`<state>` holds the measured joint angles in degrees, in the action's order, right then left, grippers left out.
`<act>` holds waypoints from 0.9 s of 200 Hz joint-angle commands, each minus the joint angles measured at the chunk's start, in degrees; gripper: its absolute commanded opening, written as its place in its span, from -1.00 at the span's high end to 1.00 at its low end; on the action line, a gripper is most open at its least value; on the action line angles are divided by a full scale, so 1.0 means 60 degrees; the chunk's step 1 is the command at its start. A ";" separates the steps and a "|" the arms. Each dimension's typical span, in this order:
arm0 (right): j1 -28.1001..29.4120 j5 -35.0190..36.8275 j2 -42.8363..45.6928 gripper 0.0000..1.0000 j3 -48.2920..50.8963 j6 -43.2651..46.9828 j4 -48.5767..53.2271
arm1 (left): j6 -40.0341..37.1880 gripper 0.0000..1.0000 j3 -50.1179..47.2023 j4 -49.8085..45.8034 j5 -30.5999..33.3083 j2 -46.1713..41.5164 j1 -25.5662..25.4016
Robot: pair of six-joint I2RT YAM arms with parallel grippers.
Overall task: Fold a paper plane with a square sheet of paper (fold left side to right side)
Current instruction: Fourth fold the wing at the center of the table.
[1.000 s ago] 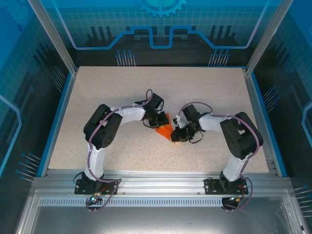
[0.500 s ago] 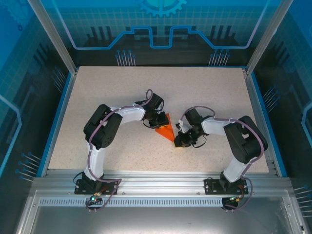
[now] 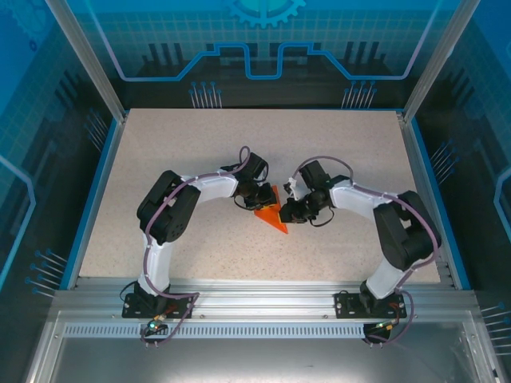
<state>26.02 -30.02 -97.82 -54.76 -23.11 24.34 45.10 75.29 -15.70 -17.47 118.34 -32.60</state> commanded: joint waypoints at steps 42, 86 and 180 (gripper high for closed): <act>0.0308 0.0557 -0.1423 0.72 -0.0018 -0.0163 0.0079 | -0.0110 0.60 -0.0113 -0.0879 0.0775 0.0345 0.0088; 0.0307 0.1433 -0.1669 0.73 0.0299 -0.0191 0.0976 | -0.0437 0.58 0.0305 -0.1169 0.0898 0.0431 0.0437; 0.0321 0.1693 -0.1576 0.76 0.0558 -0.0131 0.1249 | -0.1361 0.57 0.1656 -0.1733 0.0961 0.1280 0.1702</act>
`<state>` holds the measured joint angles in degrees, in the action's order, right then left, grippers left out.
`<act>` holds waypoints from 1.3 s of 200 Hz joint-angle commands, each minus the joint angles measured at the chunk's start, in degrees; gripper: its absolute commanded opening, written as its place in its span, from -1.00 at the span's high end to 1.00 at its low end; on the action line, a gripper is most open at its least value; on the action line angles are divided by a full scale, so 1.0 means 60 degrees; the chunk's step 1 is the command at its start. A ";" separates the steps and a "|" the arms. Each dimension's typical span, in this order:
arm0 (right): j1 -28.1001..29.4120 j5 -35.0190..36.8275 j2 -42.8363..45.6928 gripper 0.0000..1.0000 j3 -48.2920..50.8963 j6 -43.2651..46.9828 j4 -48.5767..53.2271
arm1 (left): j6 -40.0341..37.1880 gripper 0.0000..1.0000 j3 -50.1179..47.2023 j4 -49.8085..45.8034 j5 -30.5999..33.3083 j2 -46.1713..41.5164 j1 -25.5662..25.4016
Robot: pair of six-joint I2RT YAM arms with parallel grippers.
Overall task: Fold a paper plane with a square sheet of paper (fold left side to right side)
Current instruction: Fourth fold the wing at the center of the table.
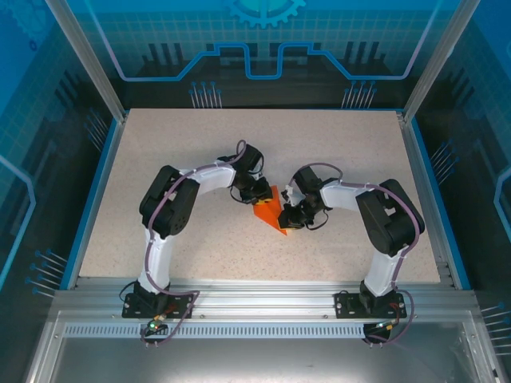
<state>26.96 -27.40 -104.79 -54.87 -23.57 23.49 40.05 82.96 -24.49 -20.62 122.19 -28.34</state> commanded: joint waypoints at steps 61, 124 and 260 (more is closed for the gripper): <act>0.0164 0.1161 -0.0186 0.76 0.0635 -0.0026 0.1348 | -0.0862 0.56 0.0595 -0.0196 0.1254 0.0972 0.1765; 0.0165 0.1065 -0.0197 0.76 0.0562 -0.0057 0.1141 | -0.1402 0.48 0.0376 -0.0233 0.1058 -0.0683 0.2013; 0.0165 0.1276 -0.0349 0.76 0.0329 -0.0049 0.1300 | -0.0626 0.47 -0.1251 0.1694 -0.0496 -0.1568 -0.0312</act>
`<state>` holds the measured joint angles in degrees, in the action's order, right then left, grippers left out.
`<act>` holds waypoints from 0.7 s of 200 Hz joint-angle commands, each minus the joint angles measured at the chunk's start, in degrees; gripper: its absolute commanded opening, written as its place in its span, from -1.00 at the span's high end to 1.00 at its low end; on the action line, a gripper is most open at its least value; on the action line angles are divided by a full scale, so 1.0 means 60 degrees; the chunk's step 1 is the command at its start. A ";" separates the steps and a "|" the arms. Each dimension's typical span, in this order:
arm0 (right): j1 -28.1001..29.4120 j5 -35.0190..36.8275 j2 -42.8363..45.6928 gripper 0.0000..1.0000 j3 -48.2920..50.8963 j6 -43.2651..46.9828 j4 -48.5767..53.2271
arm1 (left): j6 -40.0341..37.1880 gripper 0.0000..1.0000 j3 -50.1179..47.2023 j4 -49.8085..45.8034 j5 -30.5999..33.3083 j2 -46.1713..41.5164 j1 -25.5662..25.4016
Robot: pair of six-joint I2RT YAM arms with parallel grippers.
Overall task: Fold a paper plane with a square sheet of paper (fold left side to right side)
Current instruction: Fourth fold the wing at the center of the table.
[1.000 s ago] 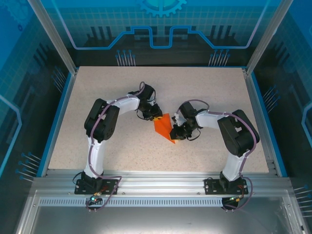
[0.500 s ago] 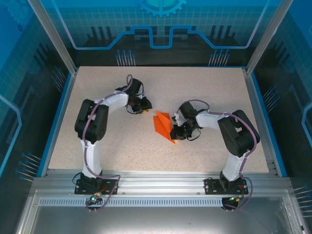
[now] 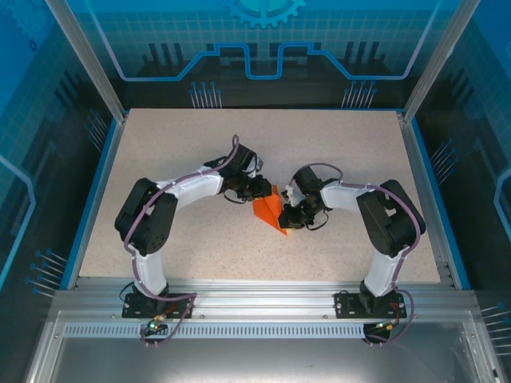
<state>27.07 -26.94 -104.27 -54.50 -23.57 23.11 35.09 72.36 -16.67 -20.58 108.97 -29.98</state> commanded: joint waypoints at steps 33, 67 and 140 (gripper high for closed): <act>0.0147 0.1266 -0.0469 0.76 0.0225 -0.0023 0.1487 | -0.0134 0.48 0.1154 -0.0170 0.0163 0.1421 -0.0006; 0.0147 0.1333 -0.0458 0.76 0.0207 0.0046 0.1597 | -0.0152 0.50 0.1406 -0.0581 0.0651 0.2088 0.0251; 0.0116 0.0952 0.0347 0.76 0.0071 0.0065 0.1679 | -0.0059 0.51 0.0928 -0.0332 0.0733 0.2501 0.0383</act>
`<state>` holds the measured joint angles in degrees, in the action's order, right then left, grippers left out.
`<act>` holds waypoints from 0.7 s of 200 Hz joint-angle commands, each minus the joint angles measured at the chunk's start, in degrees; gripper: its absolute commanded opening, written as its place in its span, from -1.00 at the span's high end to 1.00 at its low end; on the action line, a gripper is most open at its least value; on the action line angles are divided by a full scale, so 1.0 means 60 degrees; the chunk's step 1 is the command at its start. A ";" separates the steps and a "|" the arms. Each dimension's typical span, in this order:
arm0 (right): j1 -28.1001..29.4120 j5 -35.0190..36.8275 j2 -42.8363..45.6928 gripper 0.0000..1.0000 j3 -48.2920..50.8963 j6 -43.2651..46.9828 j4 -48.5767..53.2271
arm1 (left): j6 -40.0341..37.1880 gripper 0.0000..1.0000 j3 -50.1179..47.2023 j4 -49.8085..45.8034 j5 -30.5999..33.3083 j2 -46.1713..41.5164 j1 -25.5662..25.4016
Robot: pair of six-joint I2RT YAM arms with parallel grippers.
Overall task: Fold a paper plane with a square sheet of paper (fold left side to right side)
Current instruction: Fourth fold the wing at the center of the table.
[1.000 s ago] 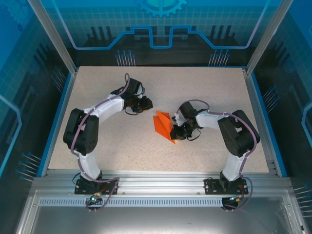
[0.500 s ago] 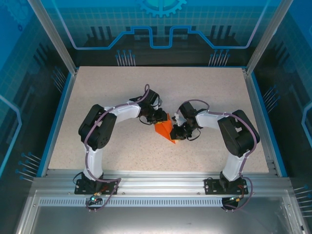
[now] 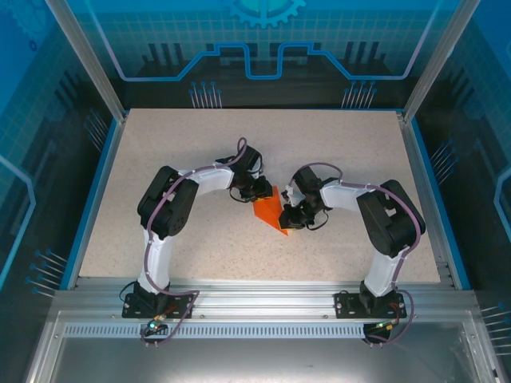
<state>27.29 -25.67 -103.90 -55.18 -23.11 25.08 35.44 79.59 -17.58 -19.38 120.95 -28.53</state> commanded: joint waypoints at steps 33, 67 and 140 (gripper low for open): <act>0.0109 0.0007 0.0960 0.75 -0.0382 -0.0883 0.0897 | -0.0090 0.52 -0.0488 -0.0043 0.0517 0.0367 0.0135; 0.0225 0.0059 0.0786 0.75 -0.0734 -0.2453 -0.0413 | -0.0062 0.52 -0.0587 0.0082 0.0504 0.0346 0.0120; 0.0823 0.0832 -0.0521 0.75 -0.1567 -0.4040 -0.1455 | -0.0053 0.52 -0.0566 0.0122 0.0486 0.0358 0.0098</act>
<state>30.98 -22.61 -104.55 -63.35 -43.24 18.02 35.62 78.54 -16.03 -19.99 120.70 -28.34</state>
